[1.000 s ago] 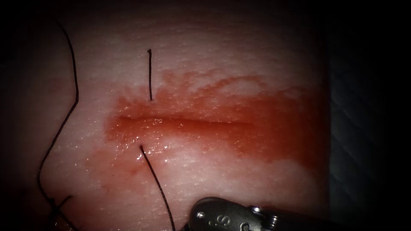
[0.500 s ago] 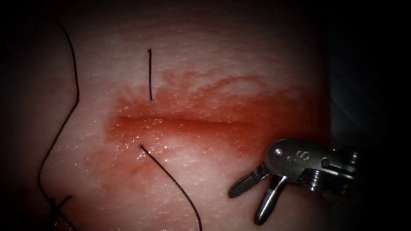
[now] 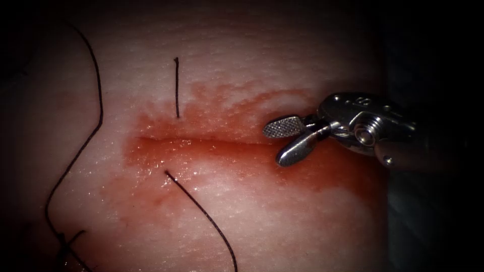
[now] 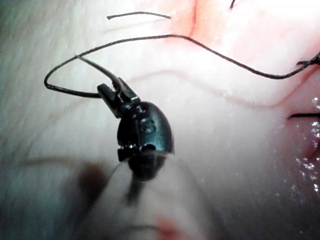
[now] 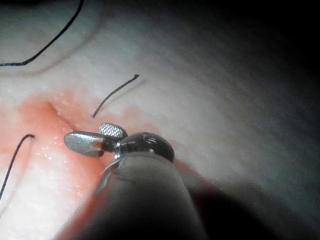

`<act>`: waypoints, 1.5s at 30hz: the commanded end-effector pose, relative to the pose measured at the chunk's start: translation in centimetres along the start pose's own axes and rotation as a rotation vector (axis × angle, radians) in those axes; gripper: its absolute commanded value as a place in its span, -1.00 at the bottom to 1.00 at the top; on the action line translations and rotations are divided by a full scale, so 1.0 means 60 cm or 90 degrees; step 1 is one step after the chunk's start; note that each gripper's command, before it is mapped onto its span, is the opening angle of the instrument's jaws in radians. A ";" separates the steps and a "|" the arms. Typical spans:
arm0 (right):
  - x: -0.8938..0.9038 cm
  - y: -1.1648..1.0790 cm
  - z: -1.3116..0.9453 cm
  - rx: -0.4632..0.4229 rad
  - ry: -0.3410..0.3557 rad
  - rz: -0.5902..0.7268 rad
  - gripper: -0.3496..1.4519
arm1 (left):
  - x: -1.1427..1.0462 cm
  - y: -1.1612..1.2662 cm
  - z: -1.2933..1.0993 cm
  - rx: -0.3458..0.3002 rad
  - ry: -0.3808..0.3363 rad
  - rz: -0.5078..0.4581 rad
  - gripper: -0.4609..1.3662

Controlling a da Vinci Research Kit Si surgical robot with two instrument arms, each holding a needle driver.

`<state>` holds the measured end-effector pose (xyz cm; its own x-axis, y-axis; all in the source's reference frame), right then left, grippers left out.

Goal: Wound Closure
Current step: Grasp the tail of the suture with the right grasper to adjust

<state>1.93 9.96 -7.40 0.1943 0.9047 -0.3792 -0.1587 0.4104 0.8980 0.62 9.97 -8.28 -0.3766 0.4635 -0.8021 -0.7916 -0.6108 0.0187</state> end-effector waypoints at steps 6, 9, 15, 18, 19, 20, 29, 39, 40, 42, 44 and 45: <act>0.0035 0.0067 0.0045 -0.093 0.038 0.024 0.49 | -0.0003 0.0009 0.0004 -0.016 0.000 0.003 -0.88; 0.0044 0.0090 0.0059 -0.142 0.057 0.036 0.49 | -0.0005 0.0002 -0.0001 -0.018 0.000 0.004 -0.88; 0.0030 0.0110 0.0086 -0.188 0.079 0.038 0.47 | -0.0009 -0.0008 -0.0006 -0.015 -0.001 0.005 -0.88; 0.0019 0.0119 0.0098 -0.204 0.079 0.036 0.47 | -0.0007 -0.0005 -0.0004 -0.012 -0.002 0.005 -0.88; 0.0016 0.0122 0.0101 -0.206 0.079 0.036 0.47 | -0.0007 -0.0005 -0.0003 -0.012 -0.002 0.005 -0.88; 0.0012 0.0127 0.0107 -0.210 0.081 0.045 0.48 | -0.0006 -0.0003 -0.0003 -0.013 -0.002 0.004 -0.88; -0.0011 0.0174 0.0155 -0.235 0.083 0.084 0.48 | -0.0007 -0.0004 -0.0003 -0.014 -0.003 0.005 -0.88; -0.0010 0.0185 0.0216 -0.210 0.085 0.117 0.51 | -0.0009 -0.0005 -0.0005 -0.016 -0.003 0.005 -0.88; -0.0008 0.0186 0.0223 -0.210 0.086 0.117 0.52 | -0.0009 -0.0005 -0.0005 -0.016 -0.002 0.005 -0.88; -0.0007 0.0187 0.0231 -0.209 0.087 0.121 0.53 | -0.0009 -0.0005 -0.0006 -0.016 -0.003 0.005 -0.88; -0.0008 0.0187 0.0236 -0.208 0.089 0.128 0.51 | -0.0009 -0.0005 -0.0006 -0.016 -0.003 0.005 -0.88; -0.0009 0.0188 0.0237 -0.208 0.090 0.131 0.52 | -0.0009 -0.0005 -0.0006 -0.016 -0.003 0.005 -0.88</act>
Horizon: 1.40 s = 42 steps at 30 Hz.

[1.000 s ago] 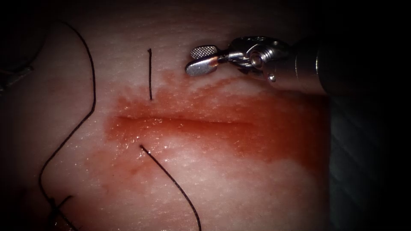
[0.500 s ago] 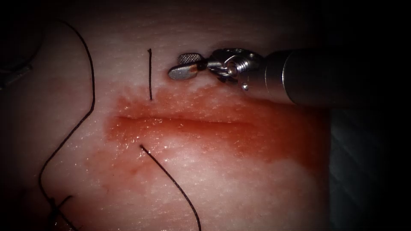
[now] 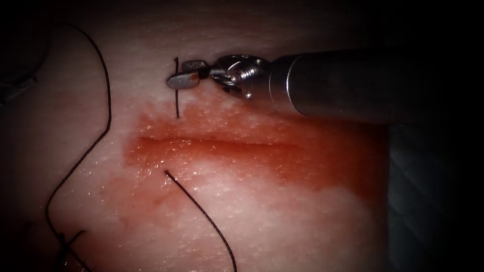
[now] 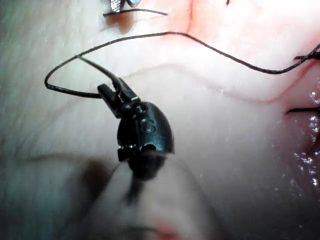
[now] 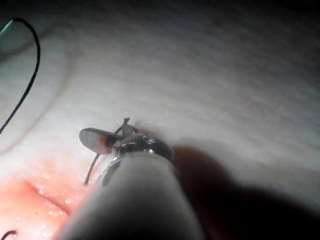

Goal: Wound Closure
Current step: Grasp the tail of the suture with the right grasper to adjust

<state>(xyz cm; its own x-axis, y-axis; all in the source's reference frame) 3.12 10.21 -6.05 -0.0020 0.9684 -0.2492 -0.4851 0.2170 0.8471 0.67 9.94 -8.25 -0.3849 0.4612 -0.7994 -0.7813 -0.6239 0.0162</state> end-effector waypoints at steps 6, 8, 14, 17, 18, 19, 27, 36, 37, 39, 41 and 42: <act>-0.0006 0.0005 0.0007 0.000 -0.002 0.026 0.47 | 0.0001 -0.0001 -0.0001 -0.007 0.000 0.000 -0.88; -0.0009 0.0007 0.0013 0.002 -0.002 0.040 0.47 | 0.0001 -0.0002 -0.0002 -0.006 -0.001 0.000 -0.88; -0.0023 0.0017 0.0029 -0.002 -0.007 0.056 0.46 | 0.0000 -0.0007 -0.0006 -0.005 -0.001 0.000 -0.88; -0.0026 0.0016 0.0033 -0.003 -0.010 0.059 0.43 | 0.0000 -0.0008 -0.0006 -0.005 -0.001 0.000 -0.88; -0.0026 0.0015 0.0035 -0.001 -0.011 0.059 0.41 | 0.0000 -0.0008 -0.0006 -0.005 -0.001 0.000 -0.88; -0.0026 0.0014 0.0035 -0.001 -0.011 0.059 0.37 | 0.0000 -0.0008 -0.0006 -0.005 -0.001 0.000 -0.88; -0.0021 0.0006 0.0031 0.013 -0.018 0.062 -1.00 | 0.0000 -0.0008 -0.0007 -0.005 -0.001 0.000 -0.88; -0.0017 -0.0013 0.0012 0.091 0.046 -0.063 -1.00 | -0.0007 -0.0006 -0.0003 -0.005 -0.008 0.010 -0.88; -0.0018 -0.0016 0.0007 0.099 0.054 -0.074 -1.00 | -0.0009 -0.0006 -0.0003 -0.006 -0.011 0.011 -0.88; -0.0019 -0.0027 -0.0003 0.111 0.074 -0.102 -1.00 | -0.0013 -0.0005 -0.0001 -0.006 -0.014 0.012 -0.88; -0.0017 -0.0041 -0.0015 0.122 0.090 -0.128 -1.00 | -0.0017 -0.0004 0.0001 -0.006 -0.016 0.014 -0.88; -0.0017 -0.0044 -0.0018 0.126 0.092 -0.135 -1.00 | -0.0017 -0.0004 0.0001 -0.006 -0.016 0.014 -0.88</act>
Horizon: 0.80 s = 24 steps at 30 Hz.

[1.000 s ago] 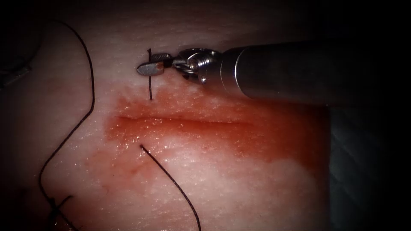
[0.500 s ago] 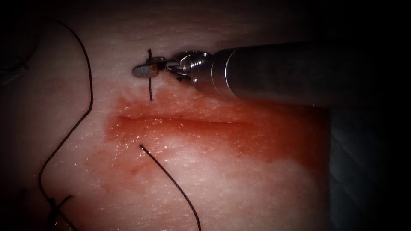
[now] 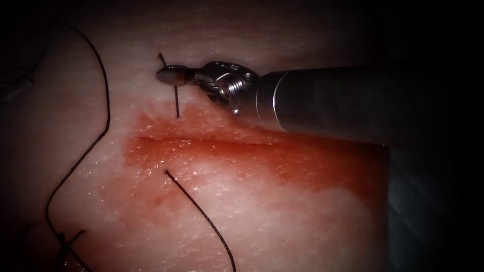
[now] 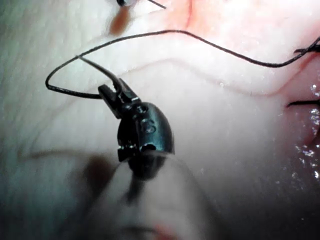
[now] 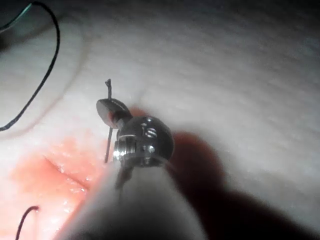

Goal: Wound Closure
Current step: Grasp the tail of the suture with the right grasper to adjust

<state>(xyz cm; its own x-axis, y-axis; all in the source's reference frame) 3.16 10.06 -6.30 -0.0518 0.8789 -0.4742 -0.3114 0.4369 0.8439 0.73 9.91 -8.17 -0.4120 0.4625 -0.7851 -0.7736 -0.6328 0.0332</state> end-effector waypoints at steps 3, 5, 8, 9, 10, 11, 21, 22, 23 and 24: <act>0.0003 -0.0019 -0.0011 0.016 0.013 -0.054 -1.00 | 0.0000 0.0000 0.0001 -0.007 -0.001 0.001 -0.88; 0.0005 -0.0028 -0.0016 0.028 0.019 -0.076 -1.00 | 0.0000 0.0000 0.0001 -0.007 -0.001 0.001 -0.88; 0.0010 -0.0037 -0.0021 0.045 0.034 -0.096 -1.00 | 0.0000 0.0000 0.0001 -0.007 -0.001 0.001 -0.88; 0.0013 -0.0039 -0.0022 0.049 0.036 -0.099 -1.00 | 0.0000 0.0001 0.0001 -0.007 -0.001 0.001 -0.88; 0.0016 -0.0040 -0.0022 0.052 0.039 -0.102 -1.00 | 0.0000 0.0001 0.0001 -0.007 -0.001 0.001 -0.88; 0.0019 -0.0041 -0.0022 0.053 0.043 -0.108 -1.00 | 0.0000 0.0002 0.0001 -0.006 -0.001 0.001 -0.88; 0.0034 -0.0041 -0.0025 0.052 0.057 -0.133 -1.00 | 0.0001 0.0003 0.0001 -0.006 -0.002 0.001 -0.88; 0.0035 -0.0041 -0.0025 0.052 0.059 -0.137 -1.00 | 0.0001 0.0003 0.0001 -0.006 -0.002 0.001 -0.88; 0.0035 -0.0040 -0.0025 0.052 0.059 -0.137 -1.00 | 0.0001 0.0003 0.0001 -0.007 -0.003 0.001 -0.88; 0.0036 -0.0040 -0.0025 0.052 0.059 -0.136 -1.00 | 0.0001 0.0003 0.0001 -0.007 -0.003 0.001 -0.88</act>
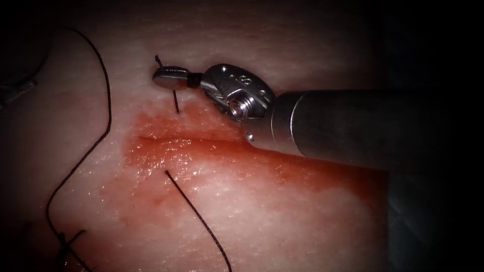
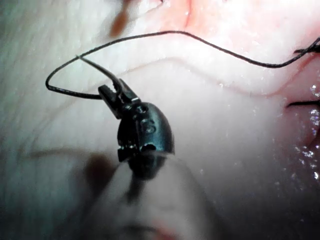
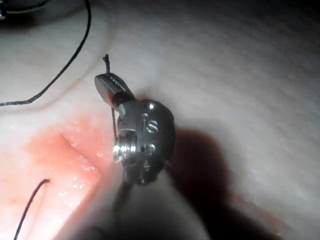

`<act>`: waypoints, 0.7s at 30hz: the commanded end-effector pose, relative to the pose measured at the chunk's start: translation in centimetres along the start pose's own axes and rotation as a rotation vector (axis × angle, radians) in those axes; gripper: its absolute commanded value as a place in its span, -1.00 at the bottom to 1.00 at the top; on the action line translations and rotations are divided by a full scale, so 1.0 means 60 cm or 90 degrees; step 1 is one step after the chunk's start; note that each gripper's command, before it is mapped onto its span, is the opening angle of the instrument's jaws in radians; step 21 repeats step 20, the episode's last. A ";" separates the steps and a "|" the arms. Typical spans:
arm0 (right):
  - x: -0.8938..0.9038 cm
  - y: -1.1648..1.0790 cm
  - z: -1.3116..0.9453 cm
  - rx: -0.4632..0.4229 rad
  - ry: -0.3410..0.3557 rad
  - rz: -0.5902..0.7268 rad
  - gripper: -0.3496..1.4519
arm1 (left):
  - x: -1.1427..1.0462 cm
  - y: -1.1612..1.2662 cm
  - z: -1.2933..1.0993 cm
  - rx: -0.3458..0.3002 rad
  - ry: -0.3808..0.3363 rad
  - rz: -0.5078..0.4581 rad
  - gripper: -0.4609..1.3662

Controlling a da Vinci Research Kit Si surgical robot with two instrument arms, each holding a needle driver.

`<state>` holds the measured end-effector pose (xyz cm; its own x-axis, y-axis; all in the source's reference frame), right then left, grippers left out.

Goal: Wound Closure
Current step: Grasp the tail of the suture with the right grasper to adjust

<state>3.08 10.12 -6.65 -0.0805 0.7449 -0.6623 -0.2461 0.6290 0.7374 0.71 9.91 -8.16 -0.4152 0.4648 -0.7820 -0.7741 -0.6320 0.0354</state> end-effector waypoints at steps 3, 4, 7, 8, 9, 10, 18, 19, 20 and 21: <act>0.0001 0.0001 -0.0001 -0.002 0.004 -0.003 -1.00 | 0.0002 0.0000 -0.0001 -0.008 0.000 0.003 -0.88; 0.0002 0.0001 -0.0001 -0.002 0.004 -0.003 -1.00 | 0.0002 0.0000 -0.0001 -0.008 -0.001 0.003 -0.88; 0.0004 0.0001 -0.0002 -0.002 0.003 -0.006 -1.00 | 0.0003 0.0000 -0.0001 -0.008 -0.001 0.003 -0.88; 0.0004 0.0001 -0.0002 -0.002 0.003 -0.006 -1.00 | 0.0003 0.0000 -0.0001 -0.008 -0.001 0.003 -0.88; 0.0003 0.0001 -0.0002 -0.002 0.003 -0.006 -1.00 | 0.0003 0.0000 -0.0001 -0.008 -0.001 0.003 -0.88; 0.0003 0.0001 -0.0002 -0.002 0.003 -0.006 -1.00 | 0.0003 0.0000 -0.0001 -0.008 -0.001 0.003 -0.88; 0.0002 0.0001 -0.0002 -0.001 0.003 -0.007 -1.00 | 0.0003 0.0000 -0.0002 -0.008 -0.001 0.003 -0.88; 0.0002 0.0001 -0.0002 -0.001 0.003 -0.007 -1.00 | 0.0003 0.0000 -0.0002 -0.008 -0.001 0.003 -0.88; 0.0002 0.0001 -0.0002 -0.001 0.003 -0.007 -1.00 | 0.0004 0.0000 -0.0002 -0.007 -0.002 0.003 -0.88; 0.0002 0.0001 -0.0002 -0.001 0.003 -0.007 -1.00 | 0.0004 0.0000 -0.0002 -0.007 -0.002 0.003 -0.88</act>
